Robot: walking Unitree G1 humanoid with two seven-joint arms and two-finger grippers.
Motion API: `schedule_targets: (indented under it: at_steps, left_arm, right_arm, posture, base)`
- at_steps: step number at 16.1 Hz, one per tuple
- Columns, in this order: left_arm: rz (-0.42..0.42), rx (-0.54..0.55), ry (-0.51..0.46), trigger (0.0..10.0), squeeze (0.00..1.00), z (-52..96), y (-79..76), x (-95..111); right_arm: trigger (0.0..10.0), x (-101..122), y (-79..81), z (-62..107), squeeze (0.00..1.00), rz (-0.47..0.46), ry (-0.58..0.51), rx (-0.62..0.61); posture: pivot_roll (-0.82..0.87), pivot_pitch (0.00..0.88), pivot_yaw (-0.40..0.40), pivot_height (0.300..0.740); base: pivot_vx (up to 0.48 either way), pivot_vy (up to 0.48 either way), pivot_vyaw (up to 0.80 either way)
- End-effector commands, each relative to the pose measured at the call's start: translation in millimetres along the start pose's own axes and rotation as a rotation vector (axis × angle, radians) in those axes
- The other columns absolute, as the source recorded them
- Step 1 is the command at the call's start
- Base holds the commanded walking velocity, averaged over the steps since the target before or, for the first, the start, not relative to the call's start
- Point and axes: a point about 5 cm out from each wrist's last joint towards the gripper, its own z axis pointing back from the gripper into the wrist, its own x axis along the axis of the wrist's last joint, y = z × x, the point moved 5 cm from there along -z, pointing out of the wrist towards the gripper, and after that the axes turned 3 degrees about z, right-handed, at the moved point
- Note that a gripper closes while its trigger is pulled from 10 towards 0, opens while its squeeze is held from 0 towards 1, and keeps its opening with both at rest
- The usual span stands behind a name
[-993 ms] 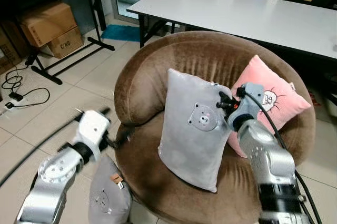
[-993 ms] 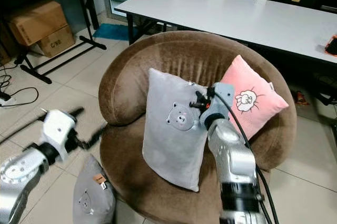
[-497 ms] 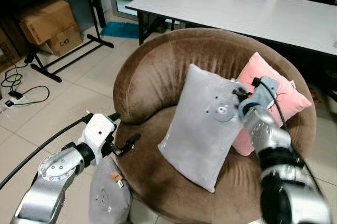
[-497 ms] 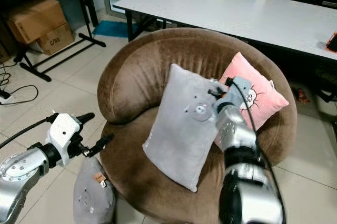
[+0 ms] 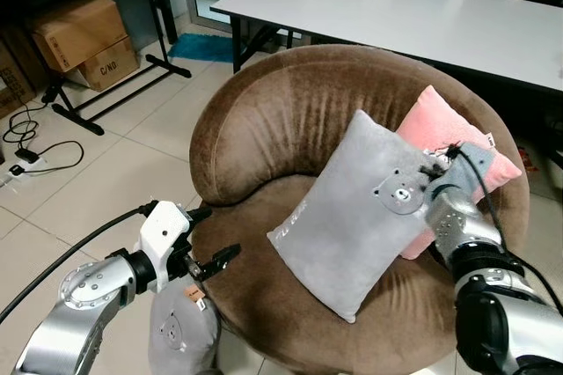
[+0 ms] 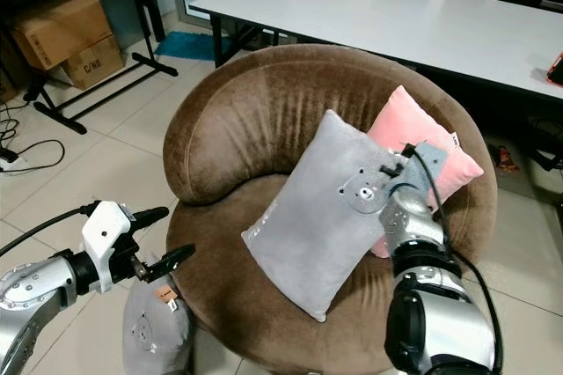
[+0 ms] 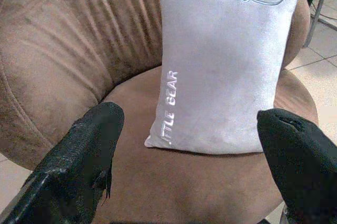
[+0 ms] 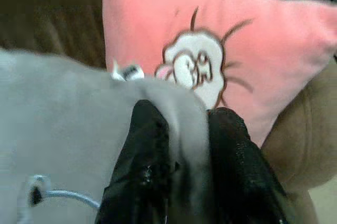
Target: Move the pillow to the sofa from floor
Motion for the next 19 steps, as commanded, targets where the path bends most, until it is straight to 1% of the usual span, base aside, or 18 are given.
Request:
schedule_targets:
  at_steps: [1, 2, 4, 6, 7, 8, 9, 10, 11, 12, 13, 14, 16, 18, 19]
  left_arm:
    - [-0.007, -0.02, 0.004, 10.0, 0.0, -0.4, -2.3, 2.6]
    - [0.004, -0.039, 0.005, 10.0, 0.0, -1.4, -6.4, 2.2]
    - [0.009, -0.039, -0.003, 10.0, 0.0, -1.7, -7.3, 2.9]
    - [0.025, -0.007, -0.032, 10.0, 0.0, -1.8, -5.6, 6.5]
    - [0.026, 0.026, -0.05, 10.0, 0.0, -2.3, -2.8, 9.3]
    - [0.037, 0.069, -0.074, 10.0, 0.0, -3.3, 1.0, 12.5]
    - [0.025, 0.146, -0.106, 10.0, 0.0, -3.8, 7.2, 16.4]
    - [0.005, 0.265, -0.115, 10.0, 0.0, -2.6, 16.7, 16.2]
    - [-0.003, 0.315, -0.12, 10.0, 0.0, -1.4, 20.2, 16.0]
    - [0.028, 0.367, -0.134, 10.0, 0.0, 0.0, 20.9, 16.8]
    - [0.039, 0.381, -0.143, 10.0, 0.0, 0.3, 20.1, 17.7]
    - [0.056, 0.408, -0.155, 10.0, 0.0, 0.6, 17.2, 18.6]
    - [0.061, 0.44, -0.164, 10.0, 0.0, 1.7, 18.2, 19.2]
    - [0.046, 0.475, -0.166, 10.0, 0.0, 2.4, 20.9, 19.4]
    - [0.048, 0.496, -0.165, 10.0, 0.0, 3.3, 23.0, 18.8]
  right_arm:
    - [10.0, 10.1, 1.4, -0.1, 1.0, -0.082, -0.044, 0.021]
    - [10.0, 9.0, -3.5, 0.8, 1.0, -0.055, -0.053, 0.002]
    - [10.0, 10.5, -4.4, 3.0, 1.0, -0.027, -0.074, -0.002]
    - [10.0, 17.6, -9.4, 7.5, 1.0, 0.024, -0.137, -0.024]
    - [10.0, 22.5, -8.8, 10.5, 1.0, 0.023, -0.173, -0.01]
    - [10.0, 29.0, -1.7, 17.9, 0.09, 0.028, -0.215, 0.036]
    - [10.0, 31.0, 10.1, 28.7, 0.0, 0.073, -0.245, 0.126]
    - [10.0, 22.1, 22.1, 42.9, 0.0, 0.133, -0.242, 0.223]
    - [10.0, 16.1, 26.5, 49.7, 0.0, 0.158, -0.231, 0.26]
    - [10.0, 3.4, 32.8, 61.8, 0.0, 0.189, -0.208, 0.317]
    - [10.0, -2.6, 35.0, 66.9, 0.0, 0.197, -0.194, 0.338]
    - [10.0, -19.1, 39.1, 79.4, 0.0, 0.188, -0.146, 0.373]
    - [10.0, -33.2, 42.1, 89.9, 0.0, 0.172, -0.097, 0.383]
    - [10.0, -39.0, 46.8, 98.3, 0.0, 0.201, -0.068, 0.413]
    - [10.0, -40.1, 46.8, 98.6, 0.0, 0.217, -0.059, 0.418]
  posture:
    - [0.02, 0.0, -0.024, 0.74]
    - [0.02, 0.0, -0.024, 0.74]
    - [0.02, 0.0, -0.025, 0.74]
    - [0.01, 0.0, -0.024, 0.74]
    - [0.01, 0.0, -0.024, 0.74]
    - [0.01, 0.0, -0.022, 0.74]
    - [0.0, 0.0, -0.019, 0.74]
    - [0.0, 0.0, -0.02, 0.74]
    - [0.0, 0.0, -0.02, 0.74]
    - [-0.01, 0.0, -0.024, 0.74]
    - [-0.01, 0.0, -0.024, 0.74]
    - [-0.01, 0.0, -0.035, 0.74]
    - [-0.01, 0.0, -0.045, 0.74]
    - [-0.01, 0.0, -0.047, 0.74]
    - [-0.01, 0.0, -0.047, 0.74]
  base:
    - [0.0, 0.0, 0.0]
    - [0.0, 0.0, 0.0]
    - [0.0, 0.0, 0.0]
    - [0.0, 0.0, 0.0]
    - [0.0, 0.0, 0.0]
    - [0.0, 0.0, 0.0]
    - [0.0, 0.0, 0.0]
    - [0.0, 0.0, 0.0]
    - [0.0, 0.0, 0.0]
    - [0.0, 0.0, 0.0]
    - [0.0, 0.0, 0.0]
    - [0.0, 0.0, 0.0]
    - [0.0, 0.0, 0.0]
    - [0.0, 0.0, 0.0]
    - [-0.255, 0.0, 0.0]
